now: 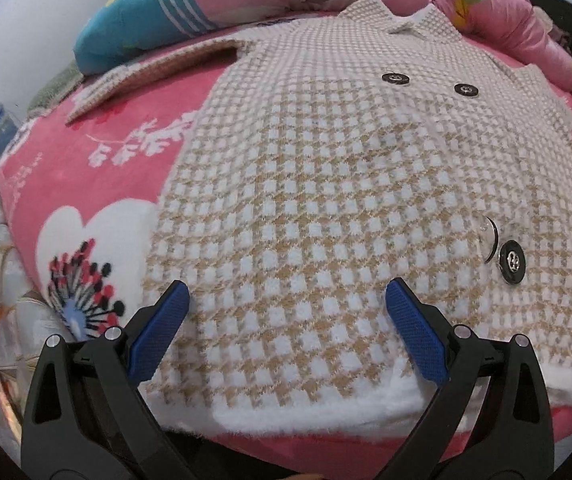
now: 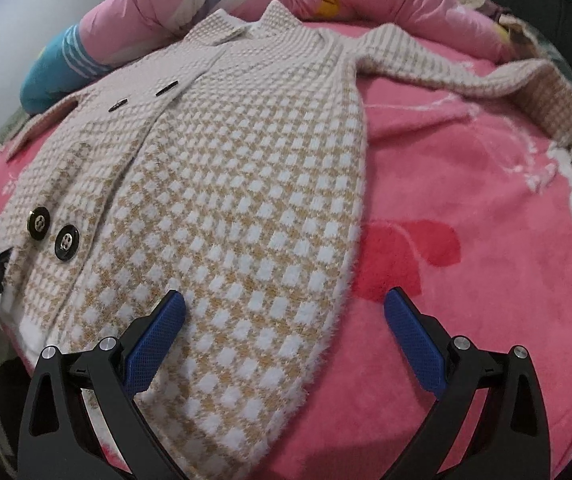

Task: Fold large clothes
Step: 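Lower both grippers toward the white-trimmed hem edge of the coat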

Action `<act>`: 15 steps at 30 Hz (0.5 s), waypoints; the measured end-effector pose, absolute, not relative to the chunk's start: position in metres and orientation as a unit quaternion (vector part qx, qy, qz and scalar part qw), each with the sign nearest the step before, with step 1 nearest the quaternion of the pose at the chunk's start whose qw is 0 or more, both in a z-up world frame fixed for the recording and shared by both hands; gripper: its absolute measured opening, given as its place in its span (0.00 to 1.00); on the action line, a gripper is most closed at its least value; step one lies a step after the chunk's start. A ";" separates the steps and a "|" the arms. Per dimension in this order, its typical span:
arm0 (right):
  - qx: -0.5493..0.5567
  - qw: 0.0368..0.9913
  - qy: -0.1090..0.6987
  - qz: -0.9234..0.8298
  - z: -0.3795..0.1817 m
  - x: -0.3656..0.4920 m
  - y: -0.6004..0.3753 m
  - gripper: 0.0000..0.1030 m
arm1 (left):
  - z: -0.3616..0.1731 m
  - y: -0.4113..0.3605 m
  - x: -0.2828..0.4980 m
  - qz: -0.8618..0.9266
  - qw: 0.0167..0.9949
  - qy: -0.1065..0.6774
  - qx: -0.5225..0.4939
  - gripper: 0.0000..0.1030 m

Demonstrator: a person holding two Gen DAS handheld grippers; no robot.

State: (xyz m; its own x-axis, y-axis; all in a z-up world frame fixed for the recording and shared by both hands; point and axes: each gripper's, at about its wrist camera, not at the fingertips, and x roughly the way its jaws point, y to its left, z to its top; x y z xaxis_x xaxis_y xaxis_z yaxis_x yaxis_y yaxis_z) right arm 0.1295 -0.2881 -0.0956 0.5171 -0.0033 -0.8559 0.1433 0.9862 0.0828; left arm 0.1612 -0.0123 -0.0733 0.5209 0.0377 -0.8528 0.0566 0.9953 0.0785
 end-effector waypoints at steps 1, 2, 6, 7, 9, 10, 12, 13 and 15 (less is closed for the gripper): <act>0.076 0.867 0.491 -0.038 -0.096 0.129 -0.289 0.94 | -0.075 -0.009 0.162 -0.011 0.870 0.491 0.040 0.93; 0.077 0.867 0.492 -0.035 -0.097 0.129 -0.290 0.94 | -0.077 -0.004 0.162 -0.018 0.869 0.493 0.026 0.93; 0.078 0.863 0.499 -0.023 -0.098 0.128 -0.292 0.94 | -0.081 0.004 0.161 -0.035 0.869 0.494 0.005 0.94; 0.077 0.862 0.500 -0.020 -0.098 0.129 -0.292 0.94 | -0.083 0.004 0.161 -0.037 0.870 0.492 0.009 0.94; 0.082 0.860 0.503 -0.016 -0.099 0.130 -0.294 0.94 | -0.084 0.004 0.160 -0.036 0.870 0.492 0.011 0.94; 0.084 0.860 0.504 -0.014 -0.100 0.130 -0.295 0.94 | -0.085 0.004 0.160 -0.036 0.870 0.492 0.011 0.94; 0.085 0.859 0.504 -0.009 -0.100 0.130 -0.298 0.94 | -0.085 0.004 0.159 -0.037 0.870 0.492 0.011 0.94; 0.084 0.860 0.504 -0.005 -0.101 0.129 -0.298 0.94 | -0.085 0.003 0.159 -0.038 0.870 0.491 0.012 0.94; 0.084 0.860 0.503 0.001 -0.101 0.128 -0.298 0.94 | -0.084 0.002 0.161 -0.038 0.871 0.490 0.013 0.94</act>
State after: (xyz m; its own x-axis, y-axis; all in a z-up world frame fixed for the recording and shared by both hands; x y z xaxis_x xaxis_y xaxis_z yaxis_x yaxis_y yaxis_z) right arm 0.1279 -0.2983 -0.1006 0.4939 0.0855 -0.8653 0.0828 0.9860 0.1447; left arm 0.1610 0.0017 -0.0838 0.5160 -0.0535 -0.8549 0.0786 0.9968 -0.0150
